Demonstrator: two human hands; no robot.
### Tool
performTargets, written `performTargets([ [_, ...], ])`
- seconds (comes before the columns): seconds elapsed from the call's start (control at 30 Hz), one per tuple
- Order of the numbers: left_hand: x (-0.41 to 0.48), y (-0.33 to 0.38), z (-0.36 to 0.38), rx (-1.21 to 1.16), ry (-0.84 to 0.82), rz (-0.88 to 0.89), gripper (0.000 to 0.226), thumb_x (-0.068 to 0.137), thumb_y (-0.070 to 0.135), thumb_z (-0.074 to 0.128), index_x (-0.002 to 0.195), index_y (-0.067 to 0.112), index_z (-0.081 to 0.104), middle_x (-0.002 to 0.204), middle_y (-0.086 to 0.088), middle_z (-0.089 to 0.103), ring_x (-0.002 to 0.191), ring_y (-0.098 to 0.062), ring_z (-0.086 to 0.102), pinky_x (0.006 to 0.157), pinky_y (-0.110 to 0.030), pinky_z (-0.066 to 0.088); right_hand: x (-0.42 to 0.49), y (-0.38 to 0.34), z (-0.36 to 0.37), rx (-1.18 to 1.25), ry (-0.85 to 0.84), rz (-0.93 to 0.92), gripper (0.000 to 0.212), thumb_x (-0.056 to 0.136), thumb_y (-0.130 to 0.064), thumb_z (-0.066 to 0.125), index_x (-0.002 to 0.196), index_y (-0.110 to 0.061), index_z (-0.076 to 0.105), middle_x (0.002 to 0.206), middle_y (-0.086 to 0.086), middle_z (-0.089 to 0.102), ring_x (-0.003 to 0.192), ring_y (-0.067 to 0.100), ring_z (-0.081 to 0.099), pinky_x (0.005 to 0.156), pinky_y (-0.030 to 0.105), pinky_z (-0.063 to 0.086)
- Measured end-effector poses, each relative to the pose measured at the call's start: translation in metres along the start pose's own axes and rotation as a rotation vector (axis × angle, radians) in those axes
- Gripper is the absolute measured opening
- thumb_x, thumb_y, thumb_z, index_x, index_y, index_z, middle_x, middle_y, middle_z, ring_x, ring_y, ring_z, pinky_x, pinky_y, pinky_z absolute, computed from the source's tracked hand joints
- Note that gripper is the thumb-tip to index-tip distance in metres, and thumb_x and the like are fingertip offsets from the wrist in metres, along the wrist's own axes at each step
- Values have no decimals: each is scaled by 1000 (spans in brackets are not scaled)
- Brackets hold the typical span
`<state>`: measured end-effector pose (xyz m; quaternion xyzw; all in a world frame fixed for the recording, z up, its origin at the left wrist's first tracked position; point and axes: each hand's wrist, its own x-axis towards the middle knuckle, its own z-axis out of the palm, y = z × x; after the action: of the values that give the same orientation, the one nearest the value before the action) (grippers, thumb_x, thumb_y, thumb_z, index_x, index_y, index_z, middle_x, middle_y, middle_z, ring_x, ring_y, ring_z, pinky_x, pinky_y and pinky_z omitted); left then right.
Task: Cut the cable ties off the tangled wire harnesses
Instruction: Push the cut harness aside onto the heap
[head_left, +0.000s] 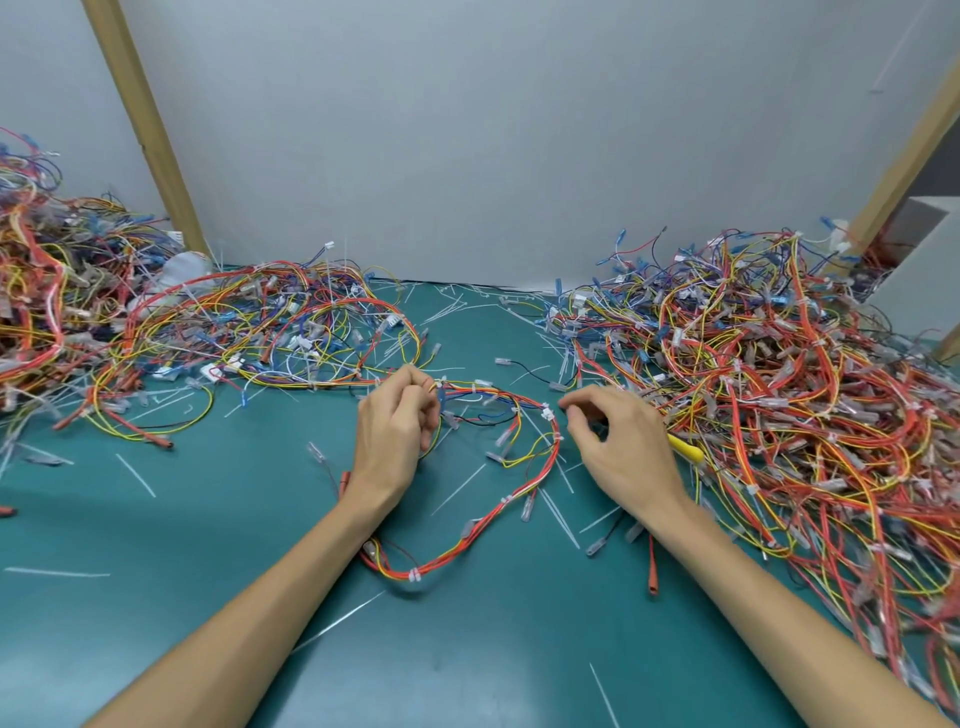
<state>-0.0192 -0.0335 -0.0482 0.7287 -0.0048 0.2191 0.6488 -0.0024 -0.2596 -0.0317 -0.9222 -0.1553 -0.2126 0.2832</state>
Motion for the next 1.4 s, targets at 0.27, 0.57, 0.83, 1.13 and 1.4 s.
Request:
performTargets([
  [0.27, -3, 1, 0, 29, -23, 32, 14, 76, 20, 42, 66, 12, 47, 50, 0, 51, 43, -16, 41, 42, -21, 31, 77, -20, 12, 30, -687, 198, 28, 95, -21, 64, 121, -14, 69, 113, 4, 72, 95, 15, 63, 87, 25, 47],
  [0.57, -4, 4, 0, 34, 9, 54, 15, 78, 18, 43, 67, 9, 45, 51, -1, 50, 44, -17, 41, 44, -21, 32, 82, -12, -8, 721, -786, 314, 25, 96, 7, 51, 112, -3, 67, 78, 2, 69, 63, 2, 59, 60, 11, 44],
  [0.83, -6, 9, 1, 68, 12, 122, 12, 86, 22, 46, 77, 15, 52, 62, -4, 57, 56, -14, 49, 54, -28, 43, 90, -31, -42, 1032, -666, 206, 28, 101, 0, 44, 122, -6, 60, 109, 11, 73, 76, 7, 66, 65, 15, 50],
  [1.13, -4, 22, 4, -486, -287, -219, 33, 86, 30, 51, 103, 6, 68, 95, -20, 72, 84, -30, 69, 80, -33, 52, 93, -51, -38, 1615, -473, 215, 33, 87, -1, 50, 120, -2, 56, 108, 11, 72, 83, 15, 67, 75, 22, 54],
  [1.4, -3, 25, -2, -807, -564, -576, 54, 93, 42, 37, 133, 9, 55, 132, -22, 59, 113, -33, 64, 92, -39, 53, 85, -49, -3, 1904, -298, 383, 39, 84, 4, 48, 116, -15, 57, 112, 15, 64, 90, 21, 67, 60, 24, 49],
])
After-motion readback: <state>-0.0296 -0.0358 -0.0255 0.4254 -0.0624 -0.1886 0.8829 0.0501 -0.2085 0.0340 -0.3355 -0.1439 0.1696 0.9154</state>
